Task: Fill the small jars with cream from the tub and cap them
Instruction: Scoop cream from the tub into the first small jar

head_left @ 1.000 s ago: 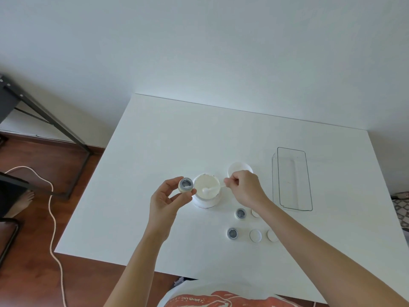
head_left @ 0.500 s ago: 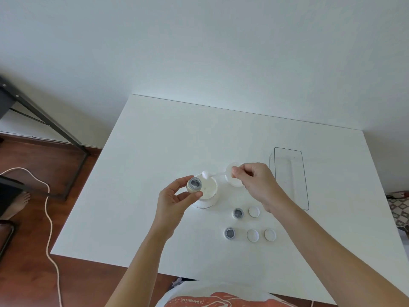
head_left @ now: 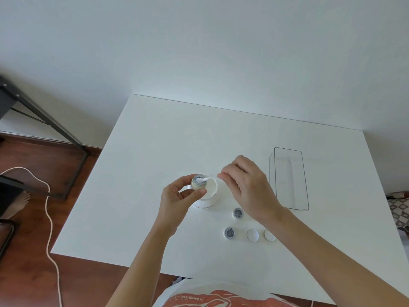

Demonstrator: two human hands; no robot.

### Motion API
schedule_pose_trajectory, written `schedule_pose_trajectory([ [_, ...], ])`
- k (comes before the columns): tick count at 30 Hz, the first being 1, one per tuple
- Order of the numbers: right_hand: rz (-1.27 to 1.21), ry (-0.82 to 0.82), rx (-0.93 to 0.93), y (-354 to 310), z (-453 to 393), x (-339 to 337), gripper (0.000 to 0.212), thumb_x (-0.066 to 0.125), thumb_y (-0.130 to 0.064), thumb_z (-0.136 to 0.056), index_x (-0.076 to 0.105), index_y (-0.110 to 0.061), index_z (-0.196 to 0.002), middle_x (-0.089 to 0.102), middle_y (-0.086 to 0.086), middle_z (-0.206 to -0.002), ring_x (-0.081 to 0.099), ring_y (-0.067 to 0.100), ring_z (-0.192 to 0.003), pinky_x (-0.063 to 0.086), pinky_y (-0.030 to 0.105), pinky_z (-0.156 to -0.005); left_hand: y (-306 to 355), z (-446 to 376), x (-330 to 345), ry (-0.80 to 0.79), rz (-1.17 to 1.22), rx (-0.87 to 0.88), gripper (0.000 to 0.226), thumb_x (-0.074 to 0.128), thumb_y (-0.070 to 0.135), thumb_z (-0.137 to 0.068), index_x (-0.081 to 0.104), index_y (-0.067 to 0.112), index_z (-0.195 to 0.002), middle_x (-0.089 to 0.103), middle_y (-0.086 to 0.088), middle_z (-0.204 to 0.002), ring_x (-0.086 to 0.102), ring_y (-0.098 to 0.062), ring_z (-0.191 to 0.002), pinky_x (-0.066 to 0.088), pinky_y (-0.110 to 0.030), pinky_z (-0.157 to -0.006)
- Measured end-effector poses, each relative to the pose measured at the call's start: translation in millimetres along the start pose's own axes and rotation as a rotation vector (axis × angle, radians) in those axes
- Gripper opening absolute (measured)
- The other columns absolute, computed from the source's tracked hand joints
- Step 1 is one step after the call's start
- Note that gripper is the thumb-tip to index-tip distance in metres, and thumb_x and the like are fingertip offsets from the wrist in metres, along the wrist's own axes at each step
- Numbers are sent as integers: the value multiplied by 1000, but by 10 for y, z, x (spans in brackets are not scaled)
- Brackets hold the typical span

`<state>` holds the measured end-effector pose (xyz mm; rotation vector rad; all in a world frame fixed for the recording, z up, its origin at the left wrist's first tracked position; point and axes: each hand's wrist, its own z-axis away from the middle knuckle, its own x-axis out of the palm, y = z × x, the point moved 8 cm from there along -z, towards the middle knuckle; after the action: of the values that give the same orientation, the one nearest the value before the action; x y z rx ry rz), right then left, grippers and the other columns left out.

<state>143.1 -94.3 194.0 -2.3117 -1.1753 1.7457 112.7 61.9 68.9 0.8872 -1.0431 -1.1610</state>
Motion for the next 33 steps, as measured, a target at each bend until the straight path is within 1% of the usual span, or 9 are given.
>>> schedule_pose_trajectory([
  [2,114,10,-157,-112,46,0,23,58,-16,-94,66,-5,-75,54,6,-72,49,23,-61,45,35,-60,2,4,-2,3,21,-1,30,78,5,-85,76,23,-109,79,-2,-106,75,-17,-98,54,-17,-82],
  [5,171,73,-263,-163,115,-36,19,64,-14,-91,66,-7,-73,52,4,-69,45,21,-60,39,30,-59,0,8,-23,18,30,-2,30,78,5,-85,76,23,-108,80,-1,-104,75,-15,-94,54,-17,-80],
  [11,204,129,-335,-158,211,-60,8,70,-6,-85,68,-11,-80,49,1,-69,40,18,-62,39,30,-61,2,9,-11,14,25,5,30,78,6,-85,75,24,-109,80,-1,-104,75,-17,-97,55,-19,-83],
  [15,213,157,-344,-135,232,-95,15,73,-2,-80,65,-13,-85,49,0,-71,39,16,-64,34,26,-67,15,8,-10,25,26,10,30,78,7,-85,76,25,-108,80,1,-103,75,-15,-97,55,-18,-83],
  [20,226,180,-339,-148,226,-135,11,71,-1,-83,69,-12,-83,50,0,-70,40,16,-64,35,26,-68,31,-9,-34,28,29,16,31,79,9,-84,75,27,-108,79,2,-105,75,-14,-96,54,-16,-81],
  [23,139,182,-234,-62,188,-175,11,62,-8,-90,70,-12,-82,51,1,-72,43,16,-65,36,26,-66,36,-12,-66,35,42,22,31,79,7,-84,75,26,-108,79,2,-106,75,-14,-97,53,-16,-82],
  [28,-169,200,264,448,103,-147,13,66,-15,-88,67,-14,-75,55,-3,-75,52,10,-64,43,22,-64,25,1,-109,43,78,32,32,79,4,-83,75,23,-109,79,1,-108,75,-15,-99,53,-16,-83],
  [31,-73,-38,356,592,52,217,18,64,-20,-90,67,-10,-75,57,2,-76,57,21,-66,46,35,-69,11,21,-130,50,95,29,34,80,11,-78,75,23,-109,79,1,-107,75,-19,-100,54,-17,-84],
  [33,59,-200,313,580,28,504,22,59,-26,-93,68,-10,-80,59,4,-82,57,25,-74,41,37,-77,-8,25,-142,54,94,23,35,80,8,-79,73,21,-110,79,0,-107,75,-22,-101,55,-19,-85],
])
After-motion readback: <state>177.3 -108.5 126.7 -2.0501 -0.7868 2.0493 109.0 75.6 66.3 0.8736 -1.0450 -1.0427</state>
